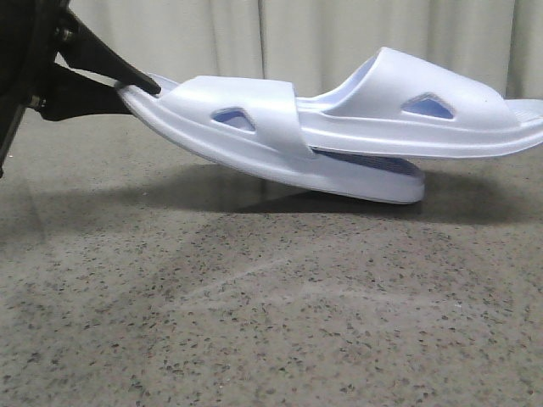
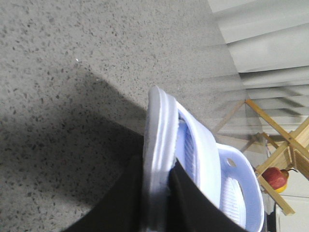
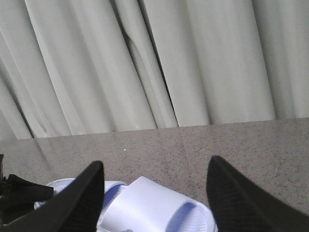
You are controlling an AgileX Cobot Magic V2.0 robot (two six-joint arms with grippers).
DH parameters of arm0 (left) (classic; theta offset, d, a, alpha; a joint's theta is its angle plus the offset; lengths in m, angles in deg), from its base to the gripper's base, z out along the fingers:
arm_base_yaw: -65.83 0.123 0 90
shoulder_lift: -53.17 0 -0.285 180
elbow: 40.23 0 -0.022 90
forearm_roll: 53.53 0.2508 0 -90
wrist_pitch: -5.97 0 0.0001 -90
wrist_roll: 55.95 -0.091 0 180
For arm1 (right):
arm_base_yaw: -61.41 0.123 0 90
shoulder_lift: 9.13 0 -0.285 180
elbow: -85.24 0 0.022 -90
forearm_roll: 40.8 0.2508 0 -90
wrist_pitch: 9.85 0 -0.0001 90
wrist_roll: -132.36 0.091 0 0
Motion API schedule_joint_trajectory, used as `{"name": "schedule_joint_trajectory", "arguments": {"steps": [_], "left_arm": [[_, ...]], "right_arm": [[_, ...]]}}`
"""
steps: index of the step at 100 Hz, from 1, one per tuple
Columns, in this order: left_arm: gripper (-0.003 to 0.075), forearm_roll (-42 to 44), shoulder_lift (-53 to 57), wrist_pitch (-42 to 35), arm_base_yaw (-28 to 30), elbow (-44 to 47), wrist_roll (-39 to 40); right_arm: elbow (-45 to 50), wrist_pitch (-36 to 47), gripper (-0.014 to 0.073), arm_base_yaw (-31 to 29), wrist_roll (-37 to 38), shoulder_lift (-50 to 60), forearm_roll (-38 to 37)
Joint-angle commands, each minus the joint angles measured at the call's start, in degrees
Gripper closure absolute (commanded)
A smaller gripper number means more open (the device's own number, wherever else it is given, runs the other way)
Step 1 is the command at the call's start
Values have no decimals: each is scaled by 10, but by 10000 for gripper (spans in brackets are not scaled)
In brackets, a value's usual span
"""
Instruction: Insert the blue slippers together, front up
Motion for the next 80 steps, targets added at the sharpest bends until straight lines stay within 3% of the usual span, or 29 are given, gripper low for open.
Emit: {"name": "schedule_joint_trajectory", "arguments": {"steps": [1, 13, 44, 65, 80], "left_arm": [[704, -41, 13, 15, -4, -19, -20], [664, -39, 13, 16, -4, -19, -45], [302, -37, 13, -24, -4, -19, -80], [272, -37, 15, -155, -4, -19, -163], [272, -37, 36, -196, -4, -19, -218]], "right_arm": [[-19, 43, 198, -3, -5, -3, -10], [-19, 43, 198, -3, -5, -3, -10], [-19, 43, 198, -3, -5, -3, -10], [-19, 34, 198, -3, -5, -3, -26], [-19, 1, 198, -3, -5, -3, -58]]}}
